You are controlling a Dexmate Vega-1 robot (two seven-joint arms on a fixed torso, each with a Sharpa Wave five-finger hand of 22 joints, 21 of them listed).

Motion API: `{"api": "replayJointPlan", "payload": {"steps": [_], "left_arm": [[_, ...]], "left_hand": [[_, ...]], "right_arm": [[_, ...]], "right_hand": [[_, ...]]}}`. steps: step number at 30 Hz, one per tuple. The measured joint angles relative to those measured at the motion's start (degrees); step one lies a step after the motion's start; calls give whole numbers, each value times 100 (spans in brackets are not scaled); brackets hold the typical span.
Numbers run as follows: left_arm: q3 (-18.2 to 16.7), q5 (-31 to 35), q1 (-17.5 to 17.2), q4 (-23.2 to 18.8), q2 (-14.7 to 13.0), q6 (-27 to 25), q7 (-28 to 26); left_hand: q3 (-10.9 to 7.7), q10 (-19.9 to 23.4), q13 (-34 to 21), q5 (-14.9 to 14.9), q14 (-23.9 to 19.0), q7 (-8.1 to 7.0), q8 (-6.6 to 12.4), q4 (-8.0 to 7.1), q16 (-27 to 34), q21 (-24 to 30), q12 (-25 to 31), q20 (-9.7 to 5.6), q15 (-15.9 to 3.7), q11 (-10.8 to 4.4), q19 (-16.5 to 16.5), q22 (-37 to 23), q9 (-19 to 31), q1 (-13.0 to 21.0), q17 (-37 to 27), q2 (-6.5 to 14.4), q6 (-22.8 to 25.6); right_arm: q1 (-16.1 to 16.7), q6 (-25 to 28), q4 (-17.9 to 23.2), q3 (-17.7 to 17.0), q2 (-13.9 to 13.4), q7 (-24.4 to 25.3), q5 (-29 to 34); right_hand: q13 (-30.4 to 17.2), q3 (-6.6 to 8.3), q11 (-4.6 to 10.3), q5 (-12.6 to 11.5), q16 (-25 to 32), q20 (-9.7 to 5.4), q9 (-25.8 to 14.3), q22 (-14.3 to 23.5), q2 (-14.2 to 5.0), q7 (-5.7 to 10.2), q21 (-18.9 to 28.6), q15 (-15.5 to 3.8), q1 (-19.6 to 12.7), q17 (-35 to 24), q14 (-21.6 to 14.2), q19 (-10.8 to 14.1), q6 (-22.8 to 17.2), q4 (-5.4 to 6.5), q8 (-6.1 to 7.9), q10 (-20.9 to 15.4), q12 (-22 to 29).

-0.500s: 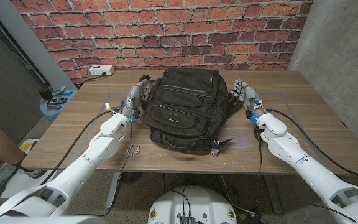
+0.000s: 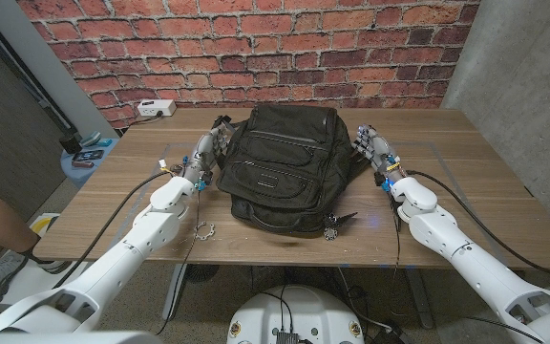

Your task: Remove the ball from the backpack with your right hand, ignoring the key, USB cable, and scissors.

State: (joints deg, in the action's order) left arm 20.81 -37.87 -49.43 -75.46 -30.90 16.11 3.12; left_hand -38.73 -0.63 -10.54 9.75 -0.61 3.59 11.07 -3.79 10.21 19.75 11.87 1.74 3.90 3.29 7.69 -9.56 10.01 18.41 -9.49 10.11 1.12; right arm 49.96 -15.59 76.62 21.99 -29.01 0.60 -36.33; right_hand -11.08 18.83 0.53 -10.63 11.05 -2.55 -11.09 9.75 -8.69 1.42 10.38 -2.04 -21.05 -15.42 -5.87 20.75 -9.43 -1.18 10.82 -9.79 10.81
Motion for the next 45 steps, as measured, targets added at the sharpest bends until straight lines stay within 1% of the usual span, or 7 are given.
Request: {"api": "replayJointPlan", "payload": {"steps": [10, 11, 16, 17, 30, 39, 45], "left_arm": [[-6, -8, -18, -37, -26, -134, -34], [-30, -9, -100, -266, -152, -153, -42], [-30, -20, -100, -266, -152, -252, -69], [-54, -22, -197, -482, -272, -273, -78], [-186, -27, -575, -1096, -672, -493, -197], [-300, 3, -794, -1388, -943, -533, -219], [-300, 39, -794, -1388, -943, -543, -199]], "left_hand": [[25, 0, 0, 0, 0, 0, 0, 58, 0, -28, 0, 0, 0, 0, -1, 5, 0, 54, 1, -7, 0], [24, 0, 1, 0, 0, -1, 0, 57, 0, -28, 0, 0, 0, 0, -1, 7, 0, 54, 0, -7, 0], [17, 0, 0, 0, 23, -1, 0, 96, 0, -45, 0, 0, 22, -1, -2, 12, -1, 76, 1, 15, 0], [6, 0, 4, 0, 31, -1, 0, 106, 0, -46, 0, 0, 31, -1, -2, 12, -1, 88, 1, 3, 0], [17, -31, 15, 0, 31, -1, -33, 191, 0, -90, -1, 33, 30, 30, 31, -13, -1, 153, 1, -15, 0], [17, -31, 15, 0, 31, -1, -32, 238, 0, -111, -1, 42, 30, 30, 41, -3, -1, 176, 2, -39, 0], [9, -9, 14, 0, 31, -1, -32, 278, 0, -134, -1, 42, 30, 52, 41, -3, -2, 175, 2, -38, 0]], "right_arm": [[65, 68, 178, -18, -104, 80, 39], [69, 68, 185, -20, -108, 80, 39], [114, 68, 257, -41, -143, 80, 39], [122, 87, 267, -44, -147, 131, 49], [225, 81, 422, -55, -170, 232, 101], [256, 45, 470, -56, -165, 296, 147], [258, 45, 491, -53, -144, 296, 147]], "right_hand": [[0, 32, 0, 0, 0, 0, 17, 0, -8, 0, 0, -15, -53, 27, 16, 0, 1, -32, 0, 0, 0], [0, 32, 0, 0, 0, 0, 17, 0, -8, 0, 0, -14, -53, 27, 16, -1, 1, -32, 0, 0, 0], [1, 6, -13, 0, 0, 22, 17, -1, -8, 0, -1, -14, -53, 53, 16, -23, 1, -57, 0, 14, 0], [1, 20, -22, 0, 0, 22, 17, -1, -8, -1, -1, -14, -53, 53, 16, -23, 1, -70, 0, 22, 0], [1, 27, 0, 0, 0, 22, 16, -1, -26, -1, -1, 0, -94, 79, 64, -23, 1, -131, 0, 43, 0], [1, 40, -31, 0, 0, 22, 16, -1, -7, -1, 22, 0, -113, 79, 63, -23, 1, -153, 0, 74, 0], [2, 39, -20, 0, 0, 21, 16, -1, -38, -1, 23, 0, -144, 106, 63, -23, 1, -152, 0, 84, 0]]}}
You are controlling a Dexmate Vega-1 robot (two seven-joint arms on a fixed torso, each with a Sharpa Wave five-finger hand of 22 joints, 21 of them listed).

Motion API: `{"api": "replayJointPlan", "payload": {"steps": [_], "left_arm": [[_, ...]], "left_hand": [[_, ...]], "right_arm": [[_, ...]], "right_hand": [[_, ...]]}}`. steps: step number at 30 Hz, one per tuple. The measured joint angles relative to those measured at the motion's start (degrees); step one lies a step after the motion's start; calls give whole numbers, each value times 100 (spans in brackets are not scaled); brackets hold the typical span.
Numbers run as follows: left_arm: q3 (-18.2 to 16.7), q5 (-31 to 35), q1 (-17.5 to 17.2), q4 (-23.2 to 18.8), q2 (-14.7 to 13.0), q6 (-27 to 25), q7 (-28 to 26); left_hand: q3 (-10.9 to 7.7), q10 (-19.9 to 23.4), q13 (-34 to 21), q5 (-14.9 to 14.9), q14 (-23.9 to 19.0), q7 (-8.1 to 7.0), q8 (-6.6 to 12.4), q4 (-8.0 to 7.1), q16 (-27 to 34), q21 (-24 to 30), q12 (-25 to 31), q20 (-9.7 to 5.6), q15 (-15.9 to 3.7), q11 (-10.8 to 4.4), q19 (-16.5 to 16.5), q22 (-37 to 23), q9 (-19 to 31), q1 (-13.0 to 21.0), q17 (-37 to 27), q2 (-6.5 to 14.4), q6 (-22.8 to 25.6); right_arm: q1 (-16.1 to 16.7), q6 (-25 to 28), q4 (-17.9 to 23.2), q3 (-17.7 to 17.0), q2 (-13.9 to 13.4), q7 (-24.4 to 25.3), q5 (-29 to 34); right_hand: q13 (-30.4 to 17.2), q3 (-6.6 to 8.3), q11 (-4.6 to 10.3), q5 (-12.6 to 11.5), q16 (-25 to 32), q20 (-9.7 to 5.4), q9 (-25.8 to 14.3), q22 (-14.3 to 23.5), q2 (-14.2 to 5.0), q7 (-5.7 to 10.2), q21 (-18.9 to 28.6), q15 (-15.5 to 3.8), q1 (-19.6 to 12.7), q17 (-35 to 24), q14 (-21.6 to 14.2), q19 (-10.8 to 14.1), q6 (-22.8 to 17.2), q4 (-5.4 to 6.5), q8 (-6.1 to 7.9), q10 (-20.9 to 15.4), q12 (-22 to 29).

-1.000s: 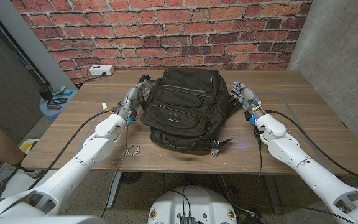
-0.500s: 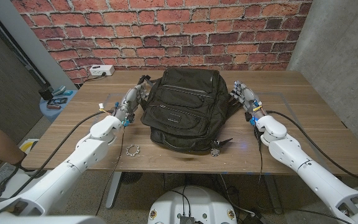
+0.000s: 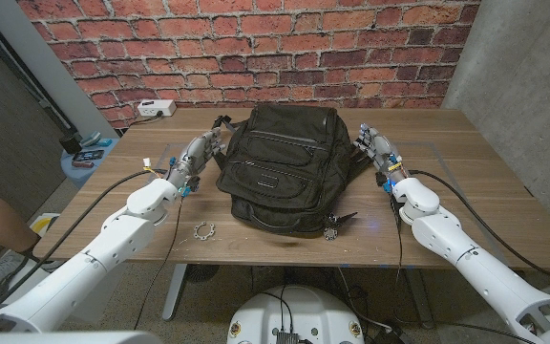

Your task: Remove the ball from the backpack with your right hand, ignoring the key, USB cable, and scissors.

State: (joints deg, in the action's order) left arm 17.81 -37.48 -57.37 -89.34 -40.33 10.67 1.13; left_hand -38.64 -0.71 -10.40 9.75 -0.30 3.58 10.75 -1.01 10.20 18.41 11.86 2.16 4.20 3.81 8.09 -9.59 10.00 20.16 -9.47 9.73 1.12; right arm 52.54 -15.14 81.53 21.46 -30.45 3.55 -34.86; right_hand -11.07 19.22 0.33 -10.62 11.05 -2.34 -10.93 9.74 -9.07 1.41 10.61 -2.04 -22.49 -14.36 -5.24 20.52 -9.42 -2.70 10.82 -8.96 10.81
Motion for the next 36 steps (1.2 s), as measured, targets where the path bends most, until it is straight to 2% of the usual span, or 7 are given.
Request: {"api": "replayJointPlan", "payload": {"steps": [3, 4, 7, 17, 20, 36], "left_arm": [[0, 13, 0, 0, 0, -2, 9], [-108, 19, -164, -216, -245, -2, 11], [-162, 36, -235, -317, -347, -3, 20], [-278, 110, -382, -541, -608, -23, 82], [-316, 118, -423, -608, -687, -37, 117], [-534, 110, -694, -1040, -1158, -154, 350]], "left_hand": [[-6, 10, 0, 0, 0, 23, 0, 42, 0, -22, -23, 0, 0, 10, 0, 0, 0, 52, 0, 8, 23], [0, 10, 0, 0, 0, 32, 0, 48, 0, -22, -23, 0, 0, 10, 0, 0, 0, 52, 0, 8, 32], [-4, 10, 0, 0, 0, 32, 0, 51, 0, -22, -23, 0, 0, 10, 0, 0, 0, 52, 0, 8, 32], [7, 9, -1, 22, 0, 31, 0, 135, 0, -67, -23, -1, 0, 9, -1, 0, 0, 106, 7, 0, 32], [24, 9, -1, 22, 0, 31, 0, 152, 0, -66, -23, -1, 0, 9, -1, -1, 0, 112, 6, -6, 32], [32, 9, -1, 22, 31, 10, 0, 253, 0, -110, -22, -1, 31, 9, -1, -1, -1, 172, -1, -23, 53]], "right_arm": [[0, -3, 5, 9, 9, 81, 49], [-2, -3, 8, 11, 13, 81, 49], [-14, -4, 14, 21, 20, 106, 74], [-75, 1, 18, 33, 26, 140, 130], [-80, 3, 21, 34, 25, 146, 146], [-101, 4, 31, -18, -25, 155, 162]], "right_hand": [[0, 0, 0, 0, 0, 0, 0, 0, 0, 0, 0, 0, 0, 0, 0, 0, 0, 0, 0, 0, 0], [0, 4, 0, 0, 0, 0, 0, 0, 0, 0, 0, 0, 0, 0, 0, 0, 0, -4, 0, 0, 0], [0, 23, 0, 0, 0, 0, 0, 0, 0, -21, 0, 0, 0, 0, 0, 0, -22, -23, 0, 0, 0], [0, 22, 0, 0, 0, 0, -1, 0, 0, -30, 0, 0, -45, 26, 0, 0, -31, -24, 0, 0, 0], [1, 15, 0, 27, 0, 0, -1, 0, 0, -30, 0, 0, -45, 26, 0, 0, -31, -79, 22, 0, 0], [1, 39, 1, 27, 0, 0, -1, 0, -23, -61, 21, 0, -68, 53, -1, 0, -62, -102, 22, -1, 0]]}}
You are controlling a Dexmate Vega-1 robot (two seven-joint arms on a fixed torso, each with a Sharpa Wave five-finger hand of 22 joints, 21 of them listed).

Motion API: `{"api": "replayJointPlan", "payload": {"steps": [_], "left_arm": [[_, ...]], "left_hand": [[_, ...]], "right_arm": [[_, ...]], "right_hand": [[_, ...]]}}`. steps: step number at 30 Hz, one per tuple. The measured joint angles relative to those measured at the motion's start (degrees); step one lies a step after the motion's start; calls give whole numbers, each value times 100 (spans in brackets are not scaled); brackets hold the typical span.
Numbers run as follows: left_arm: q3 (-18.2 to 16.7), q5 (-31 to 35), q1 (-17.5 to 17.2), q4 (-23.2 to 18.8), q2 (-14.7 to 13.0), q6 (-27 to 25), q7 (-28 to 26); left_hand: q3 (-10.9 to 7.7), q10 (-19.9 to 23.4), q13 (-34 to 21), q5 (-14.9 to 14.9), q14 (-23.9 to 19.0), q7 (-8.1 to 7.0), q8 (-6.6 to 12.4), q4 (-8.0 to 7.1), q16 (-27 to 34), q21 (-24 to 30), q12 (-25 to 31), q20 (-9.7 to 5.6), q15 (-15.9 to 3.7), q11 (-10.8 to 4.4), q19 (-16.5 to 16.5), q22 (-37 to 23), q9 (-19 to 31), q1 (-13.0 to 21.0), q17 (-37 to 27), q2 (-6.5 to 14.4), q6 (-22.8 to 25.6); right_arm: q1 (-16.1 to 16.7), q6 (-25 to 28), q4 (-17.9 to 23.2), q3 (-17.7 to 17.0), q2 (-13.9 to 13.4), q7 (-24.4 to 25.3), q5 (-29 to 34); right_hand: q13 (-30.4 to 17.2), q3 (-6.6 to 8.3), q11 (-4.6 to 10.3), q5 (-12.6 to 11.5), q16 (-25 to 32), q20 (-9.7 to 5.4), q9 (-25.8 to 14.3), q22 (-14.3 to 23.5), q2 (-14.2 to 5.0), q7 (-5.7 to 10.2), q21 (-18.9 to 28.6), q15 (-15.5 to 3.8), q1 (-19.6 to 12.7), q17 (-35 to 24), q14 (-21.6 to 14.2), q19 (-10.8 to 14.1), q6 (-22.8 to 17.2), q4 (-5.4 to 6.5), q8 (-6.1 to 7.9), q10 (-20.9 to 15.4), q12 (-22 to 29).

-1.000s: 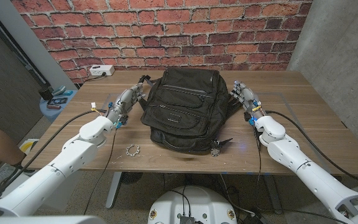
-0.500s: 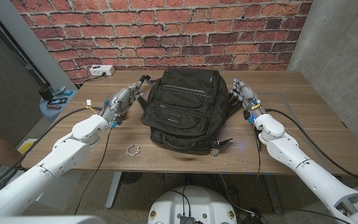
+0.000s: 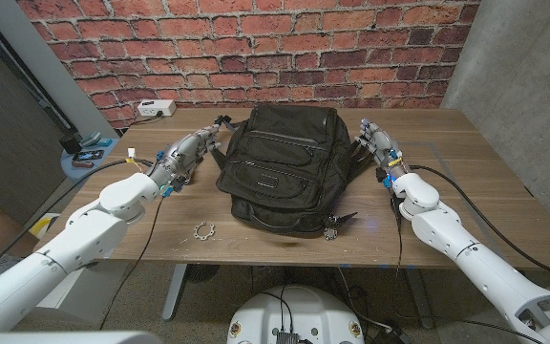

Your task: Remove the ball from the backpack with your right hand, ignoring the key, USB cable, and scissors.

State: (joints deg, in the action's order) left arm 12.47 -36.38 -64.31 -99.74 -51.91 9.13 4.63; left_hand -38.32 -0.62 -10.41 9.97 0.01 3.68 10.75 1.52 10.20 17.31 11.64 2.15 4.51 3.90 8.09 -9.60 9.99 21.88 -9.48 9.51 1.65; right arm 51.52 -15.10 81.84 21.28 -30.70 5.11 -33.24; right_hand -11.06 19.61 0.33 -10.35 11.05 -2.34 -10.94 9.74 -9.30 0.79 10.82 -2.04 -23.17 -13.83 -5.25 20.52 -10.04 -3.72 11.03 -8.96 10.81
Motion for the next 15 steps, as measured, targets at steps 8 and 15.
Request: {"api": "replayJointPlan", "payload": {"steps": [8, 15], "left_arm": [[-142, 3, -182, -210, -263, -44, 103], [-289, 122, -370, -382, -503, -8, 178]], "left_hand": [[-16, 0, 0, 22, 0, 30, 0, 79, 0, -45, -23, 21, 0, 0, 21, 0, 0, 70, 1, 36, 31], [-82, 0, 0, 91, -3, -26, 0, 219, 0, -101, -23, 21, 46, 0, 21, 0, 0, 201, 1, 58, 117]], "right_arm": [[-3, 0, -25, -25, 3, -7, -33], [-3, -84, -73, -44, 49, -21, -84]], "right_hand": [[-29, 0, 0, 0, 45, 0, 0, 0, 23, 0, 0, 0, -22, -1, 0, 0, 1, 0, 0, 0, 23], [-30, 2, -22, 0, 45, 0, 0, 0, 23, 2, 0, 0, -22, -1, 0, 0, -41, -1, 23, -22, 26]]}}
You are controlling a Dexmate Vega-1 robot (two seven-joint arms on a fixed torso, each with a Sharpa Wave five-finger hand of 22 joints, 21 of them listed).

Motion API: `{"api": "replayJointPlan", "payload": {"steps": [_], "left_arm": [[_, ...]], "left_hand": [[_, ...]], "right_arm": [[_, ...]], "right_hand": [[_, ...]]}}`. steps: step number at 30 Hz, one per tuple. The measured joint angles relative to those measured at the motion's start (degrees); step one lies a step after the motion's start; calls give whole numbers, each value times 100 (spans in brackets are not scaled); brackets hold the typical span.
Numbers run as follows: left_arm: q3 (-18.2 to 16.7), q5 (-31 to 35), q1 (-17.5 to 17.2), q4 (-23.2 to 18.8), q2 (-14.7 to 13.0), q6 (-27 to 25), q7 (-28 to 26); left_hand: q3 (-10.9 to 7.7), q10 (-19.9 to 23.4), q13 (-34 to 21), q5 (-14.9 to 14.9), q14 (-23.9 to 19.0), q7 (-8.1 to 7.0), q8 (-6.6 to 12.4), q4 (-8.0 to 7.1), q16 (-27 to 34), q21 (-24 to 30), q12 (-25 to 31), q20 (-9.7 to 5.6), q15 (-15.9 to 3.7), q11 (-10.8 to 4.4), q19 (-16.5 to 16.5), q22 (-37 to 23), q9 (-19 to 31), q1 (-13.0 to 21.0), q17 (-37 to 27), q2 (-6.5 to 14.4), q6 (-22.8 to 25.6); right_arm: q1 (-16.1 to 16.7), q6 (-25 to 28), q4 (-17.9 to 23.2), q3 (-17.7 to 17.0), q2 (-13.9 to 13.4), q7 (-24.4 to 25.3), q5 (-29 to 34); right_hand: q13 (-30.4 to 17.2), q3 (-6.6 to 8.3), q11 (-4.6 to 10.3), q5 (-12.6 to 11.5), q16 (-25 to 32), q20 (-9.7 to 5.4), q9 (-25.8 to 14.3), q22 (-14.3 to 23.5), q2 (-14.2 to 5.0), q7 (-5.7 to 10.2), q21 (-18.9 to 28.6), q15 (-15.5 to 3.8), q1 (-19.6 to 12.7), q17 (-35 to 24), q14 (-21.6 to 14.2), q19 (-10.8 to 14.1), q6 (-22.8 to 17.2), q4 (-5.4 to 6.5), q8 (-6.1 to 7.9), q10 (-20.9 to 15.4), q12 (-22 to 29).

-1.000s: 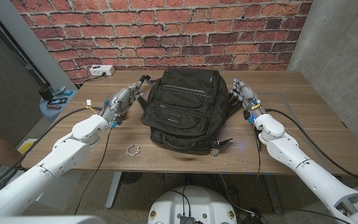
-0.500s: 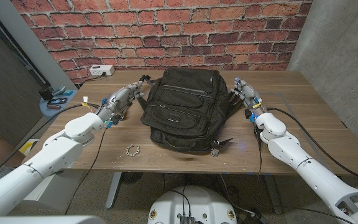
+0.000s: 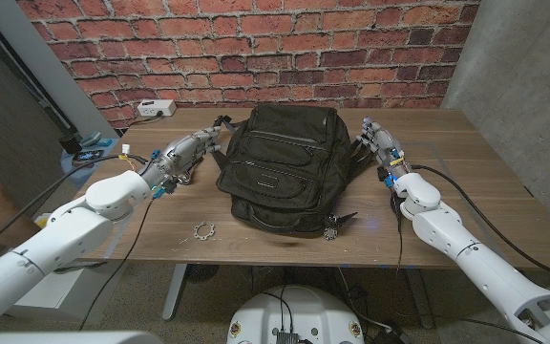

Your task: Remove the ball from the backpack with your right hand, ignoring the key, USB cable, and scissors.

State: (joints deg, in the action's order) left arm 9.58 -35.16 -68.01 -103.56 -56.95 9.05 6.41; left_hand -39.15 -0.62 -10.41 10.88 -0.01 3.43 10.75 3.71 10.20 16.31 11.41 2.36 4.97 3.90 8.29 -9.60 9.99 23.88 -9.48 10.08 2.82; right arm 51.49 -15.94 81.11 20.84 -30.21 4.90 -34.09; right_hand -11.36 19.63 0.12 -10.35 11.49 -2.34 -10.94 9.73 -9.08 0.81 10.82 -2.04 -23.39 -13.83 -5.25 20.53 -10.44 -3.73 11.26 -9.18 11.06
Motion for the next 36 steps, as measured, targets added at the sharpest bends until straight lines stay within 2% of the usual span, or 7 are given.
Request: {"api": "replayJointPlan", "payload": {"steps": [5, 6, 8, 20, 22, 26, 36], "left_arm": [[0, 166, 0, 0, 0, 102, 34], [-58, 187, -86, -60, -122, 114, 36], [-90, 268, -133, -87, -174, 158, 36], [-302, 891, -447, -257, -374, 456, -152], [-333, 1027, -493, -271, -381, 541, -207], [-449, 1328, -636, -295, -387, 733, -347], [-825, 1967, -1014, -328, -329, 1088, -560]], "left_hand": [[12, 22, 0, 38, -24, -26, 0, 122, 0, -23, 0, -32, -24, -22, 32, 0, 0, 62, 0, -17, 57], [19, 43, 0, 38, -44, -36, 0, 129, 0, -23, 0, -32, -45, -45, 32, 0, 0, 79, 0, -35, 67], [12, 32, 0, 38, -43, -57, 0, 156, 0, -23, 0, -32, -45, -75, 32, 0, 0, 89, 0, -45, 88], [76, 165, -1, 60, -168, -126, 0, 360, 0, -107, 28, 102, -105, -203, 165, -16, 0, 188, 1, -123, 285], [99, 264, -9, 104, -260, -146, 32, 416, 25, -110, 58, 115, -95, -154, 179, -16, 0, 231, 1, -125, 349], [128, 375, -14, 104, -362, -150, 32, 492, 45, -110, 91, 151, -101, -169, 259, -16, 0, 286, 1, -180, 454], [169, 453, -13, 111, -389, -107, 32, 548, 45, -132, 91, 174, -87, -186, 298, -25, 0, 340, 1, -234, 547]], "right_arm": [[18, 0, -26, -20, 27, 0, 0], [21, -51, -28, -22, 29, -1, -32], [30, -67, -33, -30, 35, -2, -43], [78, -147, -55, -66, 61, -8, -77], [91, -160, -55, -71, 66, -8, -79], [120, -193, -42, -87, 69, 13, -87], [156, -231, 22, -110, 82, 71, -87]], "right_hand": [[0, 22, -20, 0, 0, 0, 0, 0, 0, -21, 0, 0, 0, 6, 0, 0, -21, -22, 0, -20, 19], [0, 21, -19, 0, 0, 0, 0, 0, 0, -20, 0, 0, 0, 20, 0, 0, -21, -23, 0, -20, 19], [0, 6, -20, 0, 0, 0, 0, 0, 0, -20, 0, 0, 0, 27, 0, 0, -20, -38, 0, -20, 19], [1, 6, -19, 0, 0, 0, 0, 0, -30, -20, 22, 0, -30, 26, 0, 0, -20, -38, 0, -20, 19], [1, 6, -20, 0, 0, 0, 0, 0, -30, -20, 22, 0, -30, 26, 0, 0, -20, -38, 0, -20, 19], [1, 6, -50, 0, 40, 0, 0, 0, -30, -35, 22, 0, -30, 26, 0, 0, -35, -38, 0, -50, 19], [1, 30, -74, 0, 39, 0, 0, 0, -30, -52, 22, 0, -30, 26, 0, 0, -52, -62, 0, -74, 19]]}}
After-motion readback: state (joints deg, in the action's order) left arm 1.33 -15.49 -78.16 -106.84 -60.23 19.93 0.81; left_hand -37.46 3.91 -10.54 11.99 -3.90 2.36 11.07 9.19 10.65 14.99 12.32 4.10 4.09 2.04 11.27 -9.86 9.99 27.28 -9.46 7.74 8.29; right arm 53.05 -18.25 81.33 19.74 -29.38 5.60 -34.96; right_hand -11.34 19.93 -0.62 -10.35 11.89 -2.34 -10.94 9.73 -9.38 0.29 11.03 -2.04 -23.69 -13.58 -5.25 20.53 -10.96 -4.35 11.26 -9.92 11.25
